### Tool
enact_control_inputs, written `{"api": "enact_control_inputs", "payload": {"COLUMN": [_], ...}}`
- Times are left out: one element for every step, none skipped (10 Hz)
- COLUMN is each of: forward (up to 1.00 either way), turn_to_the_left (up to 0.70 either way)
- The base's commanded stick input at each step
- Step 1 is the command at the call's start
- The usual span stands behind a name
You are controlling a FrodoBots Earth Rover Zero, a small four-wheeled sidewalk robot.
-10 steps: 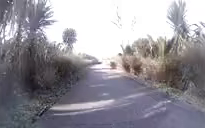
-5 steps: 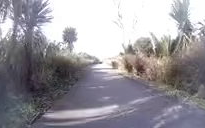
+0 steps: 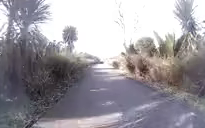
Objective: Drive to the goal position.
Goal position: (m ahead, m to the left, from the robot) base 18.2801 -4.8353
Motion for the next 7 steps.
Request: {"api": "enact_control_inputs", "payload": {"forward": [0.45, 0.45, 0.45, 0.45, 0.45, 0.45, 0.45], "turn_to_the_left": [0.00, 0.00, 0.00, 0.00, 0.00, 0.00, 0.00]}}
